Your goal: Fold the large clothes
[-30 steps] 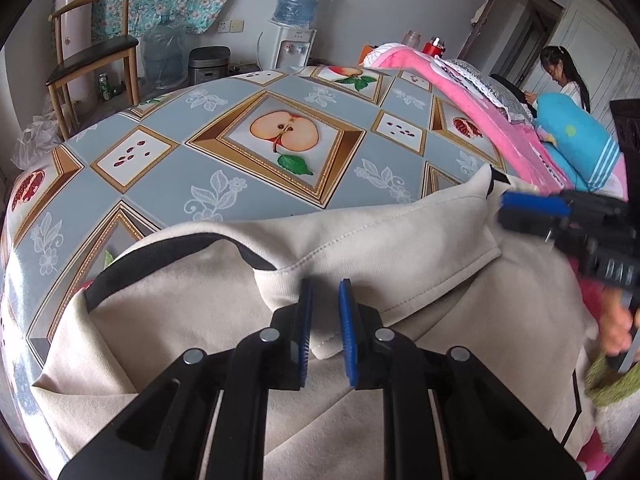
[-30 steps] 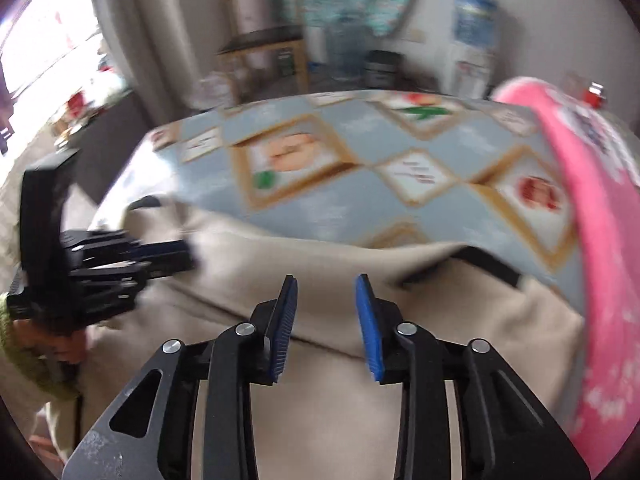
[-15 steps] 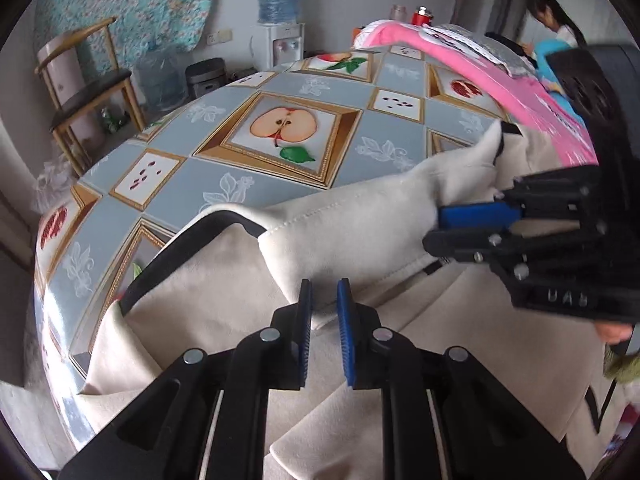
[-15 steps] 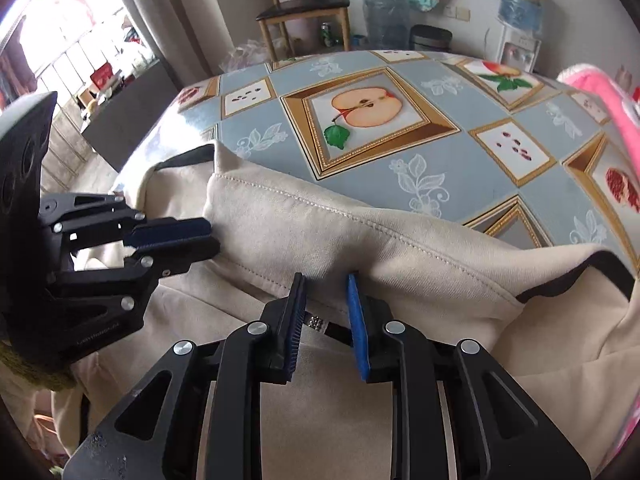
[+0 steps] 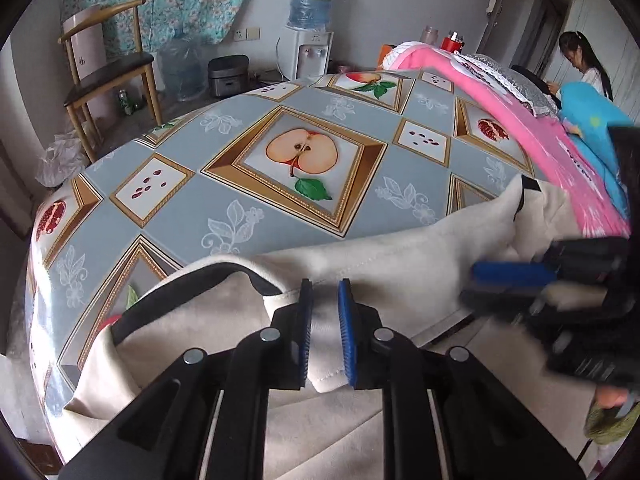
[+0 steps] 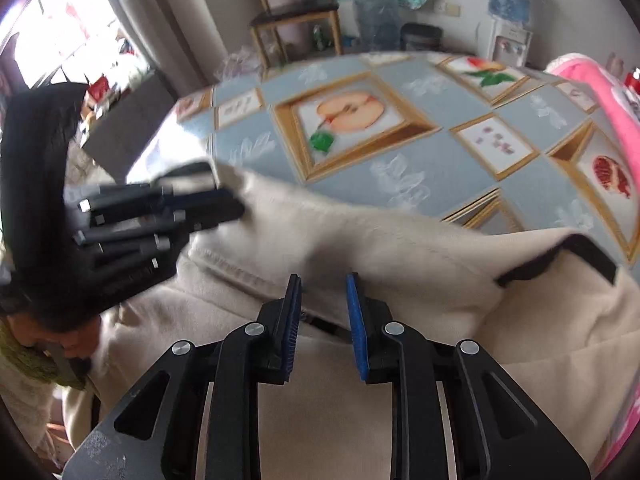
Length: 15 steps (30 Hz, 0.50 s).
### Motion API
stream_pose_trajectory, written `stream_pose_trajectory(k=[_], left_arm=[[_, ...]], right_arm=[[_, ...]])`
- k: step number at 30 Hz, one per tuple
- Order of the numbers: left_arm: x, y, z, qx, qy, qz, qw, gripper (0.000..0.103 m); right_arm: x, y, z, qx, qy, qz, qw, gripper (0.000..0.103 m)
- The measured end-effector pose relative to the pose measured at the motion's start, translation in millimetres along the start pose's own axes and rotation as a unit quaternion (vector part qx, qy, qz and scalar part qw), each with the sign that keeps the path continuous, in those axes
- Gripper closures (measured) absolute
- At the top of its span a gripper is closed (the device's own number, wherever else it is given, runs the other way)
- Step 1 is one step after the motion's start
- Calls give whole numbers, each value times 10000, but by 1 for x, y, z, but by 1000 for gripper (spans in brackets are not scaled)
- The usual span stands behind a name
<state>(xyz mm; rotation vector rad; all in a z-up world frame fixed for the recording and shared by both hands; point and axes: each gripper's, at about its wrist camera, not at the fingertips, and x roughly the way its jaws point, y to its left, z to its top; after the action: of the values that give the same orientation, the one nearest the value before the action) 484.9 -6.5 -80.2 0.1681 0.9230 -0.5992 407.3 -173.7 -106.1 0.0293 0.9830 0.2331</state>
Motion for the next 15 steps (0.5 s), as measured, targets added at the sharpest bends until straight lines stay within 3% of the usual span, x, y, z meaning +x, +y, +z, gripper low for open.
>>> stream_pose_trajectory(k=[3, 5, 7, 10, 13, 15], left_arm=[[1, -3, -10, 59, 46, 53, 10000, 89], [2, 0, -13, -51, -19, -10, 10000, 89], [2, 5, -14, -233, 9, -152, 9996, 89], [2, 9, -15, -353, 45, -269, 9990, 89], [-1, 9, -18, -345, 23, -313, 9989, 89], [-1, 10, -19, -368, 7, -339, 9987, 89]], right_arm=[[-12, -27, 12, 419, -256, -219, 9986, 81], [-3, -44, 18, 770, -143, -377, 9962, 81], [18, -52, 18, 751, 101, -638, 9951, 82], [19, -54, 22, 832, 114, -707, 9940, 82], [-3, -38, 28, 723, -243, -629, 9951, 80], [-9, -17, 32, 395, -379, -274, 9981, 80]])
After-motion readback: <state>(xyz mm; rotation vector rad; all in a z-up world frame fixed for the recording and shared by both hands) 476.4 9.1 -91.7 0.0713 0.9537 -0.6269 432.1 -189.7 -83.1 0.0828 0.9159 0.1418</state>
